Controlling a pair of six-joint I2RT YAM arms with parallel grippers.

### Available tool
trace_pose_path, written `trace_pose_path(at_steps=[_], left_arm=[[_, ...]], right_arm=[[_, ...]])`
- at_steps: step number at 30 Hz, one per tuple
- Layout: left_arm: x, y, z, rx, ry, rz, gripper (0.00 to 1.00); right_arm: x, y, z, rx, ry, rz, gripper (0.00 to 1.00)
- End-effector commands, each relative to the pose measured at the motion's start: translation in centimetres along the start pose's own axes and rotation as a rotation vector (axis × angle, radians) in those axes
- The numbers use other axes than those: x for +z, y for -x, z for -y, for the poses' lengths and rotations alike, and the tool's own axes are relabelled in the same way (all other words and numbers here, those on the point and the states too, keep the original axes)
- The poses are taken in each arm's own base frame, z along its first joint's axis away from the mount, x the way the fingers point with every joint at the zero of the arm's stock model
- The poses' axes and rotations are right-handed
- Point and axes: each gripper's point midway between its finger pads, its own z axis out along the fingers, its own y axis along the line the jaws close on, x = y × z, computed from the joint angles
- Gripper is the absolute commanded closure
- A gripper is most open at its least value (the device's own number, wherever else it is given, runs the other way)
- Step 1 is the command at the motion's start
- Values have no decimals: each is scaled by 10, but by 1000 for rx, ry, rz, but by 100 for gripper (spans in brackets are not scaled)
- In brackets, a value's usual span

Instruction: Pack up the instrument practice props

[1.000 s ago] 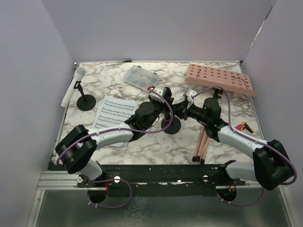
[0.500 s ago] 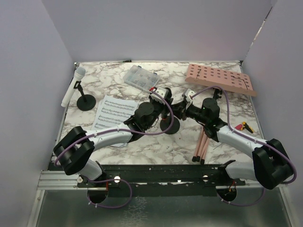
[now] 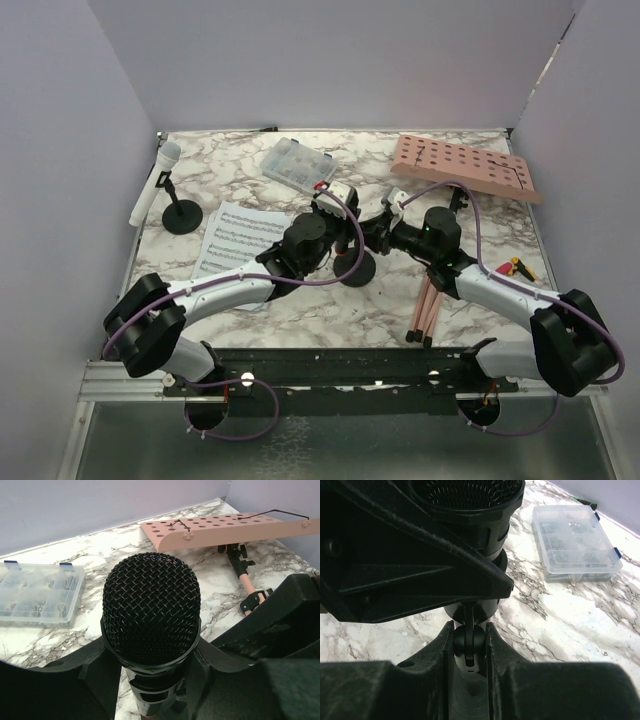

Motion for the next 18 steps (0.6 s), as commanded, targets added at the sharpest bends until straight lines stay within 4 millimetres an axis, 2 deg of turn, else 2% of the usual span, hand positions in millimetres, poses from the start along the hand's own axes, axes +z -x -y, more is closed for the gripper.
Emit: trace_pose_path(at_steps=[1, 8, 13, 18], left_arm=[[-27, 157, -63, -214, 240, 422, 95], [-40, 176, -93, -266, 314, 480, 98], [-49, 192, -114, -229, 369, 507, 98], [-55, 202, -121, -202, 381, 516, 98]], right_arm=[[-32, -110, -14, 236, -33, -358, 99], [-32, -111, -16, 242, -29, -360, 100], [-33, -113, -17, 246, -22, -365, 99], [-32, -113, -19, 248, -9, -368, 99]])
